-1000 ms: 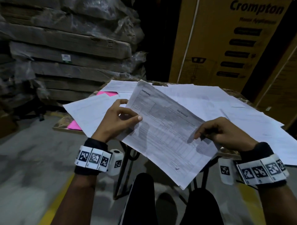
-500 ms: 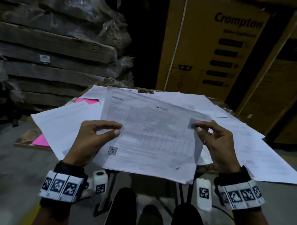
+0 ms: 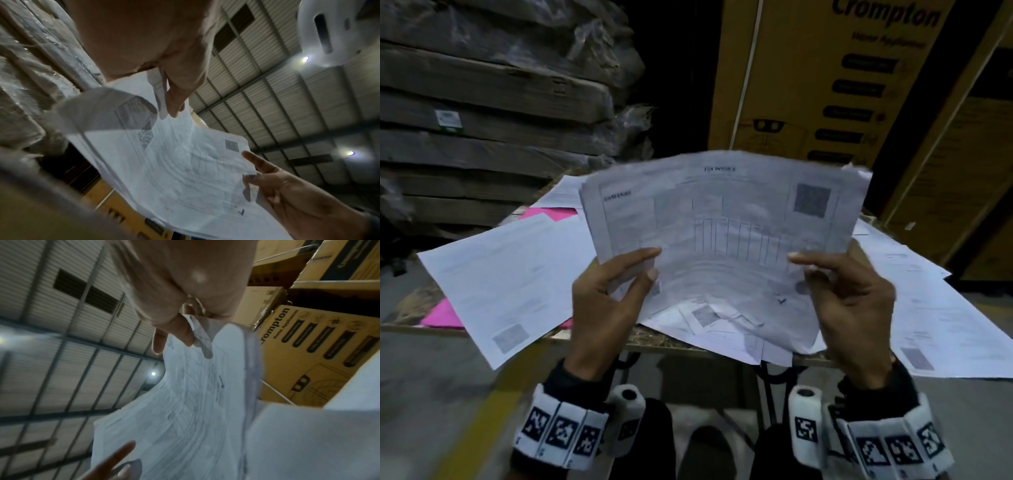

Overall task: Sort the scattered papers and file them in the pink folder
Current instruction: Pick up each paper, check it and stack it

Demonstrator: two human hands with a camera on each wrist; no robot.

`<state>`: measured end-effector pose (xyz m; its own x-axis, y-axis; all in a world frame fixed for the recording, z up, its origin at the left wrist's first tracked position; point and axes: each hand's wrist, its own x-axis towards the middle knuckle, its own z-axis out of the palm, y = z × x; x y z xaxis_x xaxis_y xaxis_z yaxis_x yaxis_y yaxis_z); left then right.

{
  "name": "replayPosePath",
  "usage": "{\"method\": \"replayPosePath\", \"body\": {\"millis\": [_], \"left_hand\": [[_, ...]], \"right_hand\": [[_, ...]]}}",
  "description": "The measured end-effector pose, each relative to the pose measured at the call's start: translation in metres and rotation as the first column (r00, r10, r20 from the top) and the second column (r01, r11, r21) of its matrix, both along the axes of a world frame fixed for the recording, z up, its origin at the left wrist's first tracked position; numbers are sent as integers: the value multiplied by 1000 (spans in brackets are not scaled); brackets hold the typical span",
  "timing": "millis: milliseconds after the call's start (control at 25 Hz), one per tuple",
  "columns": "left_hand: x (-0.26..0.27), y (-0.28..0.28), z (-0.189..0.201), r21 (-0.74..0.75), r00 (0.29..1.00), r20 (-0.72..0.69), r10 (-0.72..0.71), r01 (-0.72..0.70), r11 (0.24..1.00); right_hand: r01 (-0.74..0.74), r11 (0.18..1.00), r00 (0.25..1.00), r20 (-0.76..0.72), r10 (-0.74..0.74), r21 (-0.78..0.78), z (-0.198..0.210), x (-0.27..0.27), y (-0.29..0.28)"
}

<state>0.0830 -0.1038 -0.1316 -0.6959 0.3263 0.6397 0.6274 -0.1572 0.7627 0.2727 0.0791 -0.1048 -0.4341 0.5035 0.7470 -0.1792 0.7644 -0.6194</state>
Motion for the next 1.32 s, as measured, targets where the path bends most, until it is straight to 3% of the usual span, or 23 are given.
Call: {"method": "replayPosePath", "body": {"millis": [160,360,480,560,800,960,1120,1240,1320], "left_hand": [[2,6,-29,-61,989,144,-20,29,998],[-4,5,-27,-19,995,104,-5,7,1000],[-8,10,-36,-75,981,187,-42,57,996],[-11,12,-41,-114,988,156,-22,40,993],[-4,17,-41,-244,991,60,122,-104,964],[19,23,-44,-241,991,-2,137,-133,961],[56,23,-47,-240,994,113,-1,28,970],[70,21,-43,-192,924,320,-212,282,940],[75,24,-35,-143,883,363,-298,368,919]], "right_hand": [[43,994,991,133,-30,-97,-29,1,-3],[105,992,993,61,-102,-64,-25,5,-1],[79,988,979,199,-52,-131,-42,5,-4],[105,977,971,233,-60,-183,-47,7,-5],[82,906,994,93,-48,-414,-40,10,-13],[47,861,998,-1,-56,-507,-41,11,-24],[13,772,996,-58,-65,-636,-50,14,-37],[-36,722,993,-108,-54,-691,-55,15,-48],[-61,708,993,-117,-30,-703,-55,13,-54]]}}
